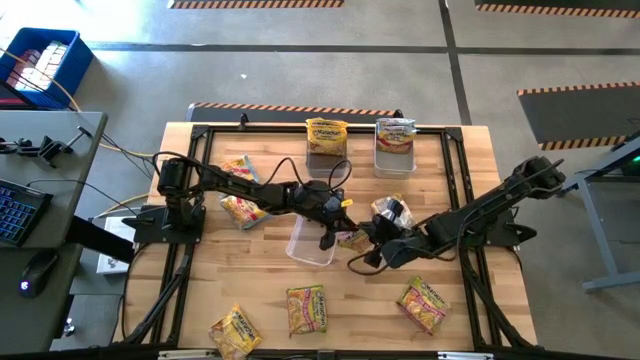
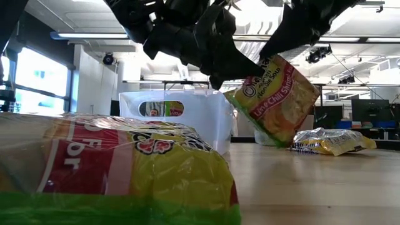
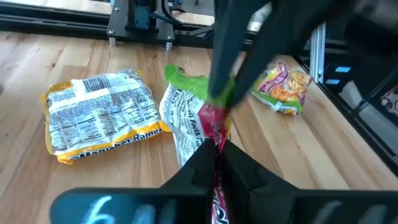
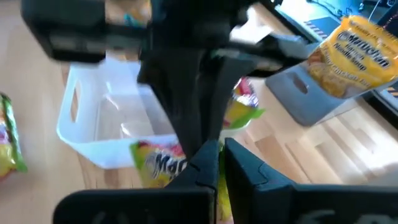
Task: Sort Maruchan noodles
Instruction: Put the green noodle pack into the transparent bin
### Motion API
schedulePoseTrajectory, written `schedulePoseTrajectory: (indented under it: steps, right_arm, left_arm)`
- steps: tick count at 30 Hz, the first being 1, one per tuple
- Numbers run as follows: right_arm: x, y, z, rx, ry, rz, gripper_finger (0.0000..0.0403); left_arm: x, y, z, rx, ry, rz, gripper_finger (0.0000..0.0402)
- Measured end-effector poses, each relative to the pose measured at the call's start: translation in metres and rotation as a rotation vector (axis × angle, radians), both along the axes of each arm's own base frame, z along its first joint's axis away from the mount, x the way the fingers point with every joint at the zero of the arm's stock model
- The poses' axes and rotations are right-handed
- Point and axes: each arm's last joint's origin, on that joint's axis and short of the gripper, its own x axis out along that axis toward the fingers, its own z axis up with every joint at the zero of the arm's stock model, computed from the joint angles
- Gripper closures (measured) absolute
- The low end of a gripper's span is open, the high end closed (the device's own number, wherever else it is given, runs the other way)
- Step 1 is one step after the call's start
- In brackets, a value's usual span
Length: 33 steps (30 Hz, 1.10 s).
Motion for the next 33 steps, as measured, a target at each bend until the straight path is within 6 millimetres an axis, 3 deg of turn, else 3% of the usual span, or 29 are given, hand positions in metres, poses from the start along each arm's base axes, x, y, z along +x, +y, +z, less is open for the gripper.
schedulePoseTrajectory:
  steps: [5,12,16,19,27,33]
  right_arm:
    - [-0.021,-0.008,0.026,0.085,-0.018,0.062,0.0367]
    - [-0.053,-0.023,0.046,0.238,0.043,0.154,0.0235]
    - [-0.051,-0.029,0.045,0.315,0.088,0.194,0.0160]
    - [-0.040,-0.033,0.040,0.334,0.095,0.201,0.0130]
    - [-0.015,-0.043,0.036,0.295,0.047,0.259,0.0129]
    - [-0.001,-0.046,0.030,0.315,0.041,0.325,0.0191]
  left_arm:
    - [-0.001,0.001,0.007,0.057,-0.016,-0.042,0.0400]
    - [0.002,0.001,0.033,0.184,-0.059,-0.132,0.0401]
    - [-0.002,0.003,0.053,0.220,-0.101,-0.135,0.0401]
    - [-0.008,0.007,0.063,0.223,-0.113,-0.123,0.0401]
    - [-0.015,0.012,0.074,0.237,-0.113,-0.119,0.0401]
    - [-0.016,0.012,0.078,0.233,-0.130,-0.129,0.0401]
